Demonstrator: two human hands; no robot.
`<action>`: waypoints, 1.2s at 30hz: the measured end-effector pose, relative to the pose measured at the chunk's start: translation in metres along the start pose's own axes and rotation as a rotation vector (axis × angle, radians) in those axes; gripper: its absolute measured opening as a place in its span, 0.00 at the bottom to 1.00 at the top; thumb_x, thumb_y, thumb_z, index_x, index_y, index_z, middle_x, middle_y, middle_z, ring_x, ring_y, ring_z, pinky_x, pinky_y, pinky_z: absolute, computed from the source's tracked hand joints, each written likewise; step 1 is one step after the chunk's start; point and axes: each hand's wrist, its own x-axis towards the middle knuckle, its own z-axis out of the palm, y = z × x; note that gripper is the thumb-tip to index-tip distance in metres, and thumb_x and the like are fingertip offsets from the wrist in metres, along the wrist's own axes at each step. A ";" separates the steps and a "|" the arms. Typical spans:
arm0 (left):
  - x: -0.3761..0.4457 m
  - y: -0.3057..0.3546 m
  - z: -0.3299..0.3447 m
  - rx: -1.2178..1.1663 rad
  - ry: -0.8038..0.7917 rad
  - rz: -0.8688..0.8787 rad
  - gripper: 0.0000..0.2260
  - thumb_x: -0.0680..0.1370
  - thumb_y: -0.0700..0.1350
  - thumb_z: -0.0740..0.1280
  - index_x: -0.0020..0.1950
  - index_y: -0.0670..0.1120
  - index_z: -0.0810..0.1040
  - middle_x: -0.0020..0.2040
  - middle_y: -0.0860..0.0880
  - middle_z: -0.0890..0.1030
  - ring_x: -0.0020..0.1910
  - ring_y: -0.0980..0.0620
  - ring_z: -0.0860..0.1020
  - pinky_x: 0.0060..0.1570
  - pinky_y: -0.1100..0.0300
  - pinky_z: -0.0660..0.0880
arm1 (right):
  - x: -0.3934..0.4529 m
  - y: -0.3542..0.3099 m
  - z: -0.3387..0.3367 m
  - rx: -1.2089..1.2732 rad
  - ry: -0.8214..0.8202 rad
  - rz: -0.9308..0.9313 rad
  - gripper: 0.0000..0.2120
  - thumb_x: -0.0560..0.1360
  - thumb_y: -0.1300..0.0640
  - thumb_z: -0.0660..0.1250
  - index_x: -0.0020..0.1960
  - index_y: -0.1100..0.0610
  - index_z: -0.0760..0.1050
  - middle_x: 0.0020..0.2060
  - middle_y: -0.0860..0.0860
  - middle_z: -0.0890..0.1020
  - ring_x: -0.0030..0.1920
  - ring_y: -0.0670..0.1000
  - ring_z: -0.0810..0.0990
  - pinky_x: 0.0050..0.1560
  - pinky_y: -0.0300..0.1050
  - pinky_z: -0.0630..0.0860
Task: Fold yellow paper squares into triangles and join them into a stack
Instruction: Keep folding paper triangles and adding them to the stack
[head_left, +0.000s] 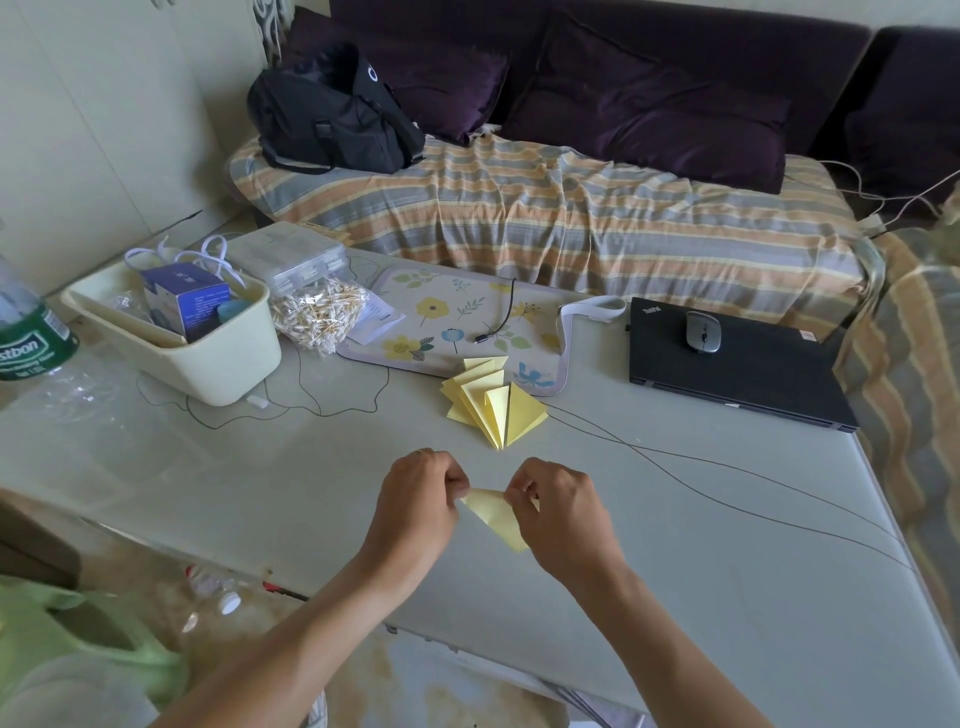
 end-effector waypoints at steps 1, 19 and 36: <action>0.001 -0.002 -0.001 0.015 0.008 -0.018 0.12 0.75 0.30 0.67 0.43 0.46 0.84 0.43 0.53 0.83 0.43 0.54 0.80 0.37 0.67 0.69 | 0.001 0.002 -0.002 0.000 0.002 0.018 0.04 0.79 0.55 0.66 0.48 0.52 0.81 0.43 0.48 0.83 0.43 0.52 0.80 0.39 0.45 0.77; -0.003 0.000 0.000 0.092 -0.065 0.129 0.08 0.77 0.37 0.68 0.45 0.49 0.82 0.42 0.55 0.77 0.43 0.54 0.77 0.39 0.64 0.70 | -0.004 0.003 -0.005 -0.135 -0.274 -0.019 0.14 0.79 0.50 0.65 0.64 0.48 0.75 0.58 0.46 0.80 0.60 0.49 0.77 0.61 0.48 0.71; 0.001 0.002 -0.001 -0.493 -0.070 -0.254 0.02 0.76 0.43 0.75 0.44 0.48 0.83 0.39 0.50 0.85 0.37 0.52 0.82 0.48 0.52 0.82 | -0.001 -0.002 -0.004 0.233 -0.224 0.091 0.06 0.78 0.54 0.70 0.48 0.56 0.83 0.37 0.43 0.80 0.37 0.37 0.76 0.33 0.25 0.68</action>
